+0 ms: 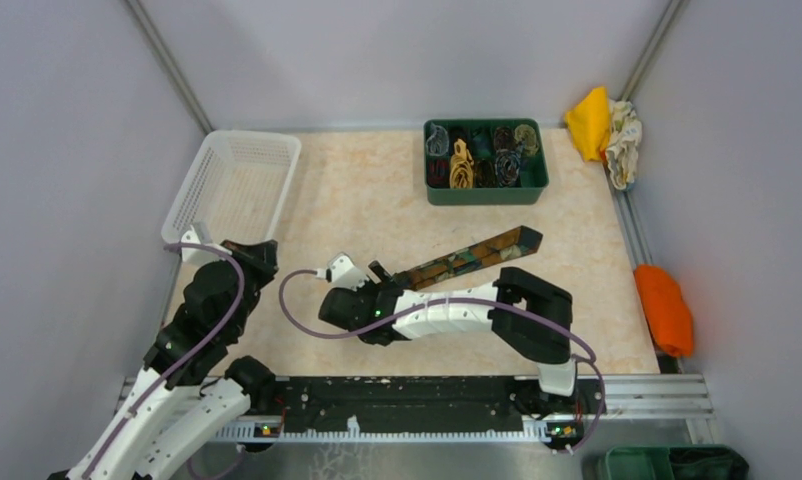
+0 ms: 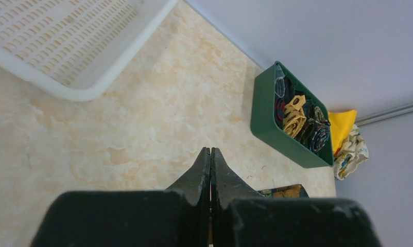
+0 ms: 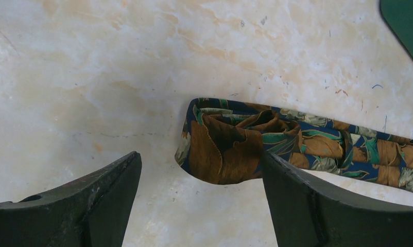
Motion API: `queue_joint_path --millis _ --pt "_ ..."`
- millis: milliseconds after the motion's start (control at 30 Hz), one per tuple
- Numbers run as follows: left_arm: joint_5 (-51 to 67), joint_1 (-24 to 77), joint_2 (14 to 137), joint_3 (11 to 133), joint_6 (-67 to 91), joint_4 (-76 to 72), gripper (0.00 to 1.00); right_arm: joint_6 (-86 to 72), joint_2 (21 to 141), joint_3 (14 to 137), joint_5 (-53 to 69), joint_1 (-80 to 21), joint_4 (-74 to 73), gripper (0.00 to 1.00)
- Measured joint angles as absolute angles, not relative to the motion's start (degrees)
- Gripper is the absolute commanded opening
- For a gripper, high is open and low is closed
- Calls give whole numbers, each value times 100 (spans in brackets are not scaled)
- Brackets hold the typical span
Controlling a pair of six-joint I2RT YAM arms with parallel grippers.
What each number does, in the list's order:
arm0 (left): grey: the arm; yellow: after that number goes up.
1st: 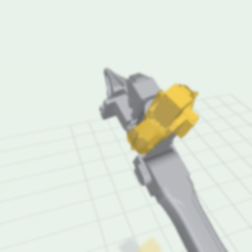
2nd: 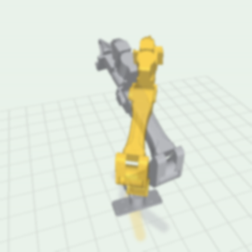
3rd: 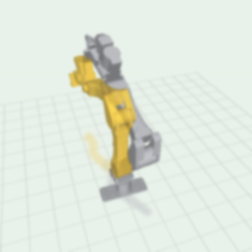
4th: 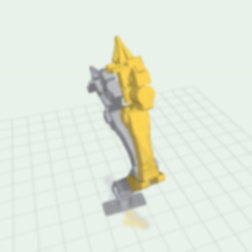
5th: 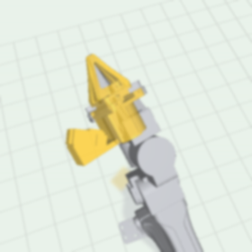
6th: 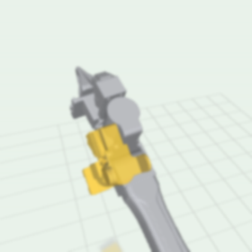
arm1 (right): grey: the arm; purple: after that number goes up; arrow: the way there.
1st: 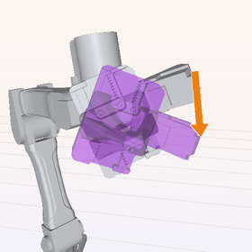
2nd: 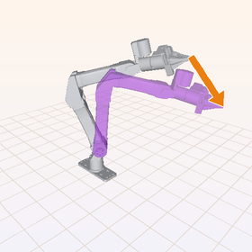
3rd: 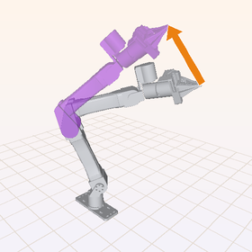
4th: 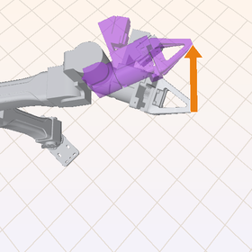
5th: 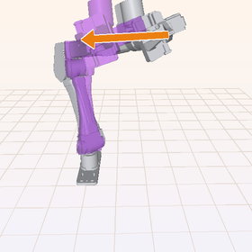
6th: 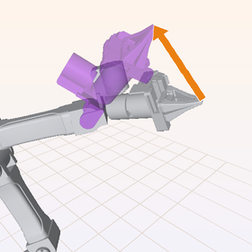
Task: Roll the ties
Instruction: Roll the tie at the center of the board.
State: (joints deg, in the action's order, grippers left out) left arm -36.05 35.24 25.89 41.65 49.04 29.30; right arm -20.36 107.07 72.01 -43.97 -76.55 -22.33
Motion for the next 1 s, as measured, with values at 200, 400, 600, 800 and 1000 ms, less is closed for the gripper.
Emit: queue_joint_path --millis 200,400,600,800,1000 --pt "-3701 3524 2456 4088 4807 2958 0 -2075 10903 7234 -4340 -7485 -2353 83" --pt "-3741 3524 2477 4053 4764 2941 0 -2108 10916 7148 -4038 -7008 -2119 77" --pt "-3763 3524 2593 3933 4711 2864 0 -2202 10969 7050 -3750 -6674 -1992 65" --pt "-3771 3524 2674 3887 4678 2814 0 -2414 11111 7050 -3675 -6584 -1938 46" --pt "-3771 3524 2694 3883 4663 2773 0 -2530 11074 7041 -3579 -6552 -1739 38"
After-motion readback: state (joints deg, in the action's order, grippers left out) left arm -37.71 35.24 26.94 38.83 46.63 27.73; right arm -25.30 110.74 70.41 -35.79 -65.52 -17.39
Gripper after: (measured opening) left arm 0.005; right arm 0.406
